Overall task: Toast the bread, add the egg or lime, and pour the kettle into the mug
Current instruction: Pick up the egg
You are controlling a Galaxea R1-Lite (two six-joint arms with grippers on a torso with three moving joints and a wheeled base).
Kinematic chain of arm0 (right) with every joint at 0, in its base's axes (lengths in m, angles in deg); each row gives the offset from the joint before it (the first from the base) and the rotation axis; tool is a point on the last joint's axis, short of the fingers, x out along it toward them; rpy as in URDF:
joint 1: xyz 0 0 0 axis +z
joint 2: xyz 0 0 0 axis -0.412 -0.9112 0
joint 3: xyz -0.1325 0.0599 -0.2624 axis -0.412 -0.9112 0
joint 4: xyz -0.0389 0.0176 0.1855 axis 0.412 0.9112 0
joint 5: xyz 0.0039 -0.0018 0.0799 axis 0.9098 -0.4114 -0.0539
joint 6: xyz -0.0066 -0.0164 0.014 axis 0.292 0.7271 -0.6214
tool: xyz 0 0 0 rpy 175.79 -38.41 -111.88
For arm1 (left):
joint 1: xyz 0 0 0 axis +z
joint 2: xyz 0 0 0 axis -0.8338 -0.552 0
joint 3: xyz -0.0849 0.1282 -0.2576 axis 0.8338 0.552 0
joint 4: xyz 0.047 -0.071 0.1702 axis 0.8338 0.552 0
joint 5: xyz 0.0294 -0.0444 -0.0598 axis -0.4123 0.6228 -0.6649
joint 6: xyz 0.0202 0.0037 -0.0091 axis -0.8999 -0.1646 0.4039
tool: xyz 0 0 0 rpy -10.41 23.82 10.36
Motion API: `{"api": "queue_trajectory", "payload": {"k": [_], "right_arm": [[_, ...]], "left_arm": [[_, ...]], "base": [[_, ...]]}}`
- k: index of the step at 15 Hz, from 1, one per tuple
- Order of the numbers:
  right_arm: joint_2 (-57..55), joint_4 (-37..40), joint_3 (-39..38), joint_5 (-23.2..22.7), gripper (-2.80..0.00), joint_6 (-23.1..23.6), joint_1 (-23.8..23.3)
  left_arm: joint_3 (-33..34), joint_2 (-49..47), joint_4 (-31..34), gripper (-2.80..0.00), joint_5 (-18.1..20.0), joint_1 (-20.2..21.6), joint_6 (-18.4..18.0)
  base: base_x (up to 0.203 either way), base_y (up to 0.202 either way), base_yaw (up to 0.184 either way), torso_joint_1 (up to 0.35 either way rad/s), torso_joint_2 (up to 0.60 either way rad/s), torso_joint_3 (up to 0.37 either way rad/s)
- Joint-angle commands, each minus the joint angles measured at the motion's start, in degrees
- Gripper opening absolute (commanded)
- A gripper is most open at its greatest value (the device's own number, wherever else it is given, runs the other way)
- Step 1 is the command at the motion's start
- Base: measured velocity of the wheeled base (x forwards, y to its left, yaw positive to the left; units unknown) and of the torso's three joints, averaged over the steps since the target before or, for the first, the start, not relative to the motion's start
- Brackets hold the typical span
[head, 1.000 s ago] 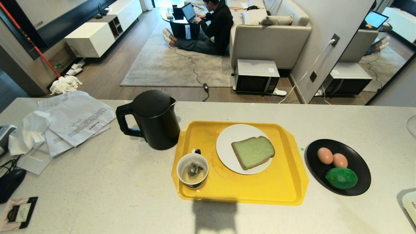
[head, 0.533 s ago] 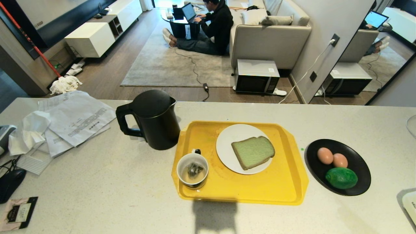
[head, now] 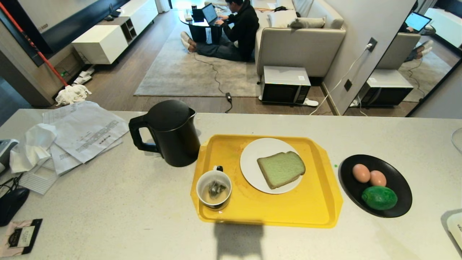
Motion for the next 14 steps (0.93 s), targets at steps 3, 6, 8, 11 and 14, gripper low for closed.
{"api": "queue_trajectory", "payload": {"k": [3, 6, 8, 11, 14], "right_arm": [[0.0, 0.0, -0.1, 0.0, -2.80, -0.1, 0.0], [0.0, 0.0, -0.1, -0.1, -2.80, 0.1, 0.0], [0.0, 0.0, -0.1, -0.1, -2.80, 0.1, 0.0], [0.0, 0.0, -0.1, 0.0, -2.80, -0.2, 0.0], [0.0, 0.0, -0.1, 0.0, -2.80, -0.1, 0.0]], "left_arm": [[0.0, 0.0, 0.0, -2.80, 0.0, 0.0, 0.0], [0.0, 0.0, 0.0, -2.80, 0.0, 0.0, 0.0], [0.0, 0.0, 0.0, -2.80, 0.0, 0.0, 0.0], [0.0, 0.0, 0.0, -2.80, 0.0, 0.0, 0.0], [0.0, 0.0, 0.0, -2.80, 0.0, 0.0, 0.0]], "base": [[0.004, -0.021, 0.077, 0.001, 0.00, 0.000], [0.003, -0.007, 0.122, 0.005, 0.00, -0.002], [-0.001, -0.001, 0.039, 0.001, 0.00, -0.001], [0.000, 0.000, 0.000, 0.000, 0.00, 0.000], [0.000, 0.000, 0.000, 0.000, 0.00, 0.000]]}}
